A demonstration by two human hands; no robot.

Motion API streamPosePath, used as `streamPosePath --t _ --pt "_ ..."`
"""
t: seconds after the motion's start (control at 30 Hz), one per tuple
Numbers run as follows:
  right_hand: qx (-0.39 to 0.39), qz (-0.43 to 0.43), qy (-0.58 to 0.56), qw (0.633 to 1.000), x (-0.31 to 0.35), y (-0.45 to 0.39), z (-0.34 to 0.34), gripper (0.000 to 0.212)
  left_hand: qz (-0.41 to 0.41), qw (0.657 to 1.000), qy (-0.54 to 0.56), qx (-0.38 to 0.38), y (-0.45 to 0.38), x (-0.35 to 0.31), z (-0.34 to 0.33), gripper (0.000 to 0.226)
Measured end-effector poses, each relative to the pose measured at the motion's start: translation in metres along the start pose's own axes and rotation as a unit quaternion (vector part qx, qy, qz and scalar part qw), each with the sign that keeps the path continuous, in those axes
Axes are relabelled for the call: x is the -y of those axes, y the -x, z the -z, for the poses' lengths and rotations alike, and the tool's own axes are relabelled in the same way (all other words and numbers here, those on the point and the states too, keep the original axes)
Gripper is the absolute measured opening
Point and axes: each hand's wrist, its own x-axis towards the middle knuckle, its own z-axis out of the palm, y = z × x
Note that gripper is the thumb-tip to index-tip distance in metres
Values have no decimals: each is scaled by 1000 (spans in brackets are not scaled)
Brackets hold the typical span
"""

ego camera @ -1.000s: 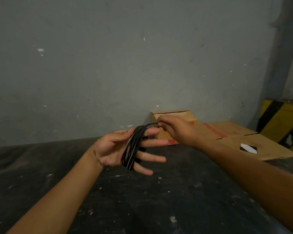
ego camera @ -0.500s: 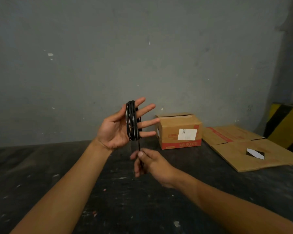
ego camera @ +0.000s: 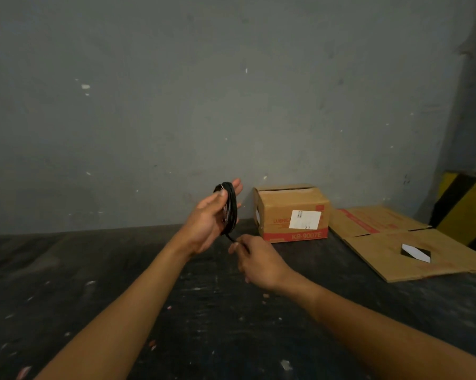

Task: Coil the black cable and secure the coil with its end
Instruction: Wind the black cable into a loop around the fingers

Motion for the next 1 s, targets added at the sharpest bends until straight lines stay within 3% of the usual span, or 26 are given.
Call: streamPosePath --t 0.07,0.13,0.27,0.33,0.53,0.63,0.77,0.87,1.0 --pt "15 -22 -24 999 -2 -3 9 25 -33 998 -54 -5 2 6 -6 33" --pt "43 -75 -142 986 -2 -5 15 21 -59 992 -110 -10 3 9 -9 32" --pt "86 -186 -404 891 2 -9 33 19 -71 982 -171 24 6 12 -11 25" --pt "119 -189 -461 859 4 -9 39 21 -71 984 -162 27 7 14 -12 26" --pt "143 -120 -527 829 0 -6 42 33 -47 998 -44 -1 7 13 -17 32" --pt "129 -73 -462 875 -2 -3 42 29 -37 999 -11 4 9 12 -16 31" --pt "14 -24 -294 955 2 -3 38 13 -18 998 45 33 12 14 -20 33" --pt "-20 -4 -268 963 1 -4 43 10 -5 996 73 51 12 17 -15 36" --pt "30 7 -278 960 -1 -2 47 9 7 994 73 81 14 17 -16 38"
